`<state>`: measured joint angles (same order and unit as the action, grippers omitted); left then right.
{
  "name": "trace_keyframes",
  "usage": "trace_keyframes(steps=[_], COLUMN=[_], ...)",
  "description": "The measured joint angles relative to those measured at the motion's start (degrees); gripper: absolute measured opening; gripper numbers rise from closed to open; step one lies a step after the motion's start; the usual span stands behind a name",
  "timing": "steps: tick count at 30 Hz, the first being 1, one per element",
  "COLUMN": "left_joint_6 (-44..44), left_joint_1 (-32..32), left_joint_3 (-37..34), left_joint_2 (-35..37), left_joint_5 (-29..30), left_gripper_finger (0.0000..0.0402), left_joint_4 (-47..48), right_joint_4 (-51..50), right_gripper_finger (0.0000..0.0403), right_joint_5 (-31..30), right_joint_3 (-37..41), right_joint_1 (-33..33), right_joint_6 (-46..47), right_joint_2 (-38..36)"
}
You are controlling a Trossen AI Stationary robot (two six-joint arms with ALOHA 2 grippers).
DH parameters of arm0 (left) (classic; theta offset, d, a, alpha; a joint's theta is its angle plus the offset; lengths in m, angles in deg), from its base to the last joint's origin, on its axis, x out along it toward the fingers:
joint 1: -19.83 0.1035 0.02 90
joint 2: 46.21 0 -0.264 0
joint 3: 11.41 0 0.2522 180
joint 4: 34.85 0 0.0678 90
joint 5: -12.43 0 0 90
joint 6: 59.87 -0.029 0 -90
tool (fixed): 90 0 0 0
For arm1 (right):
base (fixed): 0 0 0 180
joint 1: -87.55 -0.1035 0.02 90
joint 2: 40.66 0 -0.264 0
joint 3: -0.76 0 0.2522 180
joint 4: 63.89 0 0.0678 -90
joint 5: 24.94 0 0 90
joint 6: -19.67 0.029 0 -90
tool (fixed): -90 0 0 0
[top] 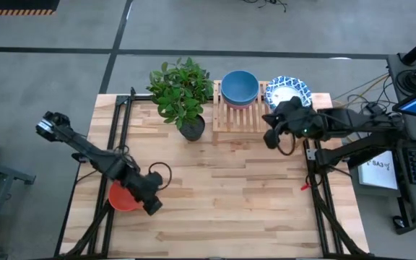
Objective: Place and stack bowls onto a shelf
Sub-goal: Stack the orange bowl on top of the blue bowl on the shelf
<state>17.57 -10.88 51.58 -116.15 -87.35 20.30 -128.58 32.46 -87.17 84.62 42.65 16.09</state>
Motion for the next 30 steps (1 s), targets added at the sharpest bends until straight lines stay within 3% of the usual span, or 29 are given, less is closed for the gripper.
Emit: trace_keyframes(steps=[4,7,14,23,30], left_joint_6=[0.6,0.0,-1.3,4.9,8.1], left_joint_1=[-1.2,-1.7,-2.3,-5.1,-6.9], left_joint_3=[8.5,12.1,12.0,8.7,4.2], left_joint_2=[-5.5,-9.6,-14.3,-14.8,-14.8], left_joint_5=[3.6,4.6,4.8,9.3,9.3], left_gripper_finger=[0.0156,0.0151,0.0134,0.0119,0.0109], left_joint_4=[19.8,27.6,27.2,26.4,18.6], right_joint_4=[0.7,0.7,0.7,1.4,2.4], right_gripper_finger=[0.0009,0.0009,0.0009,0.0009,0.0009], right_joint_5=[-0.9,-1.1,-1.2,-0.9,-1.2], right_joint_3=[0.4,0.5,0.5,0.5,0.5], right_joint_1=[-1.8,-2.4,-2.9,-3.7,-7.7], right_joint_6=[0.0,0.0,0.0,1.2,4.3], right_joint_2=[1.2,2.6,5.9,8.2,8.6])
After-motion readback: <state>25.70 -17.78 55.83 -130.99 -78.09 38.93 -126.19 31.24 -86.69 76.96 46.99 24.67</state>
